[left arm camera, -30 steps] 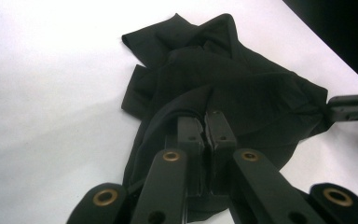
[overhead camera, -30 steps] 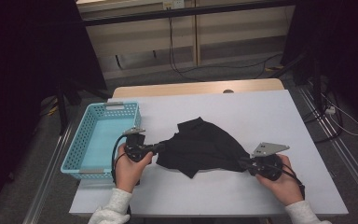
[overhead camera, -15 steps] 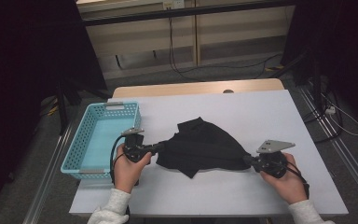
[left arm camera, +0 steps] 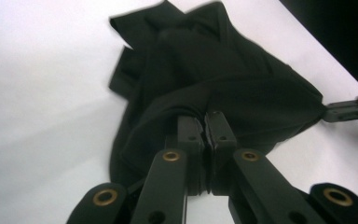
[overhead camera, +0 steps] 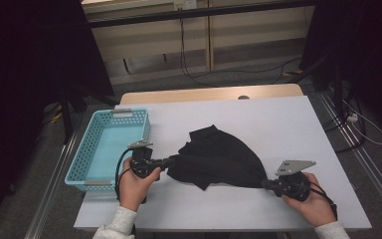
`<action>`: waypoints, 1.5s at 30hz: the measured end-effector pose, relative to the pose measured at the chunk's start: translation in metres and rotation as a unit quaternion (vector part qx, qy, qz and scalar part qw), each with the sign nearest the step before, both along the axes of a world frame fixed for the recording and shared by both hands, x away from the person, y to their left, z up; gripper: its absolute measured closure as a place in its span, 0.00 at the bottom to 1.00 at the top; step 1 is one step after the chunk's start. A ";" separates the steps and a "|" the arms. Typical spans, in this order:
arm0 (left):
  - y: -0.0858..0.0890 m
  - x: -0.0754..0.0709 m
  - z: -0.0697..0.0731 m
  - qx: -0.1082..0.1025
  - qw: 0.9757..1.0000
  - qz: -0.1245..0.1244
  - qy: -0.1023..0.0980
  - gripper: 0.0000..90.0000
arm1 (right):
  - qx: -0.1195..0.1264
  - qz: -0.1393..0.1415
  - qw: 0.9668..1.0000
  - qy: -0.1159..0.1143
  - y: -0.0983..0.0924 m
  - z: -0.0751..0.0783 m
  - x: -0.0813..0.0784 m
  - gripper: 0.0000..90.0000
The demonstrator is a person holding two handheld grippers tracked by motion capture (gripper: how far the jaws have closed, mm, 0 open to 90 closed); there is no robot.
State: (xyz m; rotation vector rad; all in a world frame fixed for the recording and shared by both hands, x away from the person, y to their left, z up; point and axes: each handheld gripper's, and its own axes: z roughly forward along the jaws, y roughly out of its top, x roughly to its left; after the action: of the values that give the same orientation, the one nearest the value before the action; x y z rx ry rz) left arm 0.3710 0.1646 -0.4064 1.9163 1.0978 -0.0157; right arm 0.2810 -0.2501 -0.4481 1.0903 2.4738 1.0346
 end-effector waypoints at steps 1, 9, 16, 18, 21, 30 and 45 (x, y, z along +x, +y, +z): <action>0.000 0.000 -0.001 0.000 1.000 0.000 0.001 0.97 | 0.000 0.001 1.000 0.001 0.001 -0.001 0.001 0.99; 0.000 -0.001 0.001 -0.002 1.000 0.001 -0.001 0.97 | 0.024 -0.006 0.999 -0.043 -0.005 0.006 0.000 0.81; 0.000 0.000 0.000 -0.003 1.000 0.002 -0.002 0.96 | 0.033 0.015 0.997 -0.066 0.004 0.005 0.002 0.64; 0.001 0.000 0.000 -0.003 1.000 0.001 -0.001 0.96 | 0.013 0.026 0.998 -0.053 0.008 -0.002 0.005 0.62; 0.001 0.000 0.000 -0.003 1.000 0.003 -0.001 0.96 | -0.010 0.023 0.999 -0.048 0.012 -0.008 0.009 0.58; 0.000 0.001 0.001 -0.004 1.000 0.003 -0.002 0.96 | -0.005 0.025 0.999 -0.044 0.012 -0.011 0.013 0.57; 0.001 0.001 0.003 -0.003 1.000 0.003 -0.006 0.96 | -0.025 0.025 0.998 -0.045 0.018 -0.008 0.020 0.95</action>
State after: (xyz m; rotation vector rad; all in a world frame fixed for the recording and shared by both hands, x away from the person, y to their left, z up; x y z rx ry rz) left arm 0.3724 0.1656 -0.4035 1.9045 1.0948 -0.0047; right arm 0.3005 -0.2324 -0.4557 0.9504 2.4523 1.0064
